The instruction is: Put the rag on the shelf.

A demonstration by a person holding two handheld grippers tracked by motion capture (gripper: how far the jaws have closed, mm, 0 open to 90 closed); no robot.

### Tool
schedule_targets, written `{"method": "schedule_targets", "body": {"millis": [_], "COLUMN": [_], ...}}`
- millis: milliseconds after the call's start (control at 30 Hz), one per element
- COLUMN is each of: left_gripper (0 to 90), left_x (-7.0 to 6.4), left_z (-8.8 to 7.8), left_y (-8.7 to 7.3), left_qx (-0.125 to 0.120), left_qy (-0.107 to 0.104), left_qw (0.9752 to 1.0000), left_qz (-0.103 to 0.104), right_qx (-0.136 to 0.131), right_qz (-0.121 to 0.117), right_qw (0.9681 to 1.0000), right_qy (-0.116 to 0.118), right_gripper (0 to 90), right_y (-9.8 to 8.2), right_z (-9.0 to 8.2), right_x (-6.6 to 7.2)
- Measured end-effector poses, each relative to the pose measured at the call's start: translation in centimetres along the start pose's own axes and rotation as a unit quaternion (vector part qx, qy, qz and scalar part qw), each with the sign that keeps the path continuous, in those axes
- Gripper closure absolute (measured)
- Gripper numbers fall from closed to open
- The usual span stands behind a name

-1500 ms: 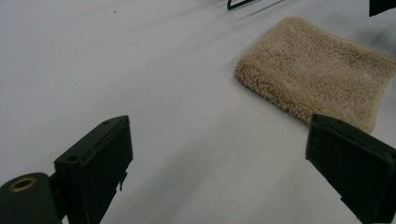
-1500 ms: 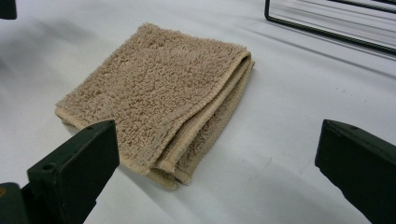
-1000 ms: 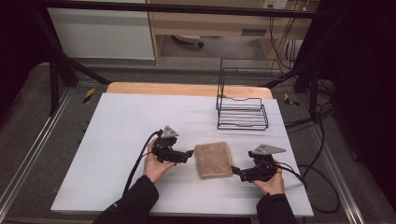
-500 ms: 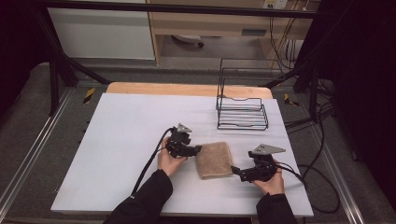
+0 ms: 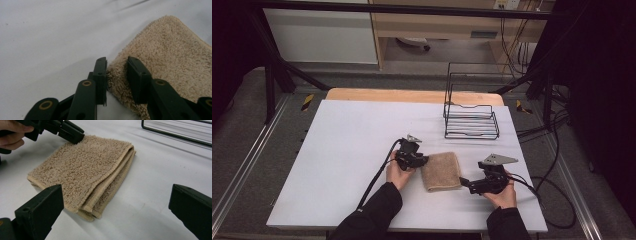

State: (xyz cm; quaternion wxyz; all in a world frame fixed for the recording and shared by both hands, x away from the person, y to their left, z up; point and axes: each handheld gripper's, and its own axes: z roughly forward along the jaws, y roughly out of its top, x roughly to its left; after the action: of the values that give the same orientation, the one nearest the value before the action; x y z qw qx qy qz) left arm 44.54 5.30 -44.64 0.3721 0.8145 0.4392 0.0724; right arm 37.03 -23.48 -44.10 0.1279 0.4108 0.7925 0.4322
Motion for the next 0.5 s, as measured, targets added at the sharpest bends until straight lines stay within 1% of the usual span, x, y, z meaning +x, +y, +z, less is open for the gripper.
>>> {"method": "schedule_targets", "body": {"millis": [100, 167, 267, 367, 400, 467, 500], "left_gripper": [70.9, 72.1, 73.5, 75.0, 75.2, 75.4, 75.5], "left_x": [-0.12, -0.16, -0.25, -0.44, -0.47, -0.47, -0.5], "left_z": [0.0, 0.04, 0.07, 0.12, 0.12, 0.1, 0.12], "left_y": [0.0, -0.01, -0.05, -0.11, -0.14, -0.21, -0.3], "left_qx": [0.003, 0.003, 0.002, -0.001, 0.0, 0.0, -0.004], "left_qy": [0.003, 0.004, 0.008, 0.013, 0.014, 0.014, 0.015], "left_qw": [1.0, 1.0, 1.0, 0.9999, 0.9998, 0.9996, 0.9996], "left_qz": [0.001, -0.002, 0.004, 0.01, 0.014, 0.024, 0.025], "right_qx": [0.001, 0.001, -0.002, -0.002, -0.003, -0.007, -0.009], "right_qz": [0.002, 0.006, 0.004, 0.009, 0.007, 0.012, 0.013], "right_qw": [1.0, 1.0, 1.0, 1.0, 1.0, 0.9999, 0.9999], "right_qy": [-0.001, 0.001, -0.001, -0.002, -0.002, -0.002, -0.003], "right_gripper": [0.5, 0.6, 0.6, 0.8, 1.0, 1.4, 1.8], "right_y": [0.02, 0.07, 0.13, 0.21, 0.24, 0.31, 0.35], "right_z": [0.03, 0.02, 0.1, 0.17, 0.2, 0.25, 0.27], "right_x": [-0.02, 0.0, -0.12, -0.15, -0.21, -0.22, -0.25]}}
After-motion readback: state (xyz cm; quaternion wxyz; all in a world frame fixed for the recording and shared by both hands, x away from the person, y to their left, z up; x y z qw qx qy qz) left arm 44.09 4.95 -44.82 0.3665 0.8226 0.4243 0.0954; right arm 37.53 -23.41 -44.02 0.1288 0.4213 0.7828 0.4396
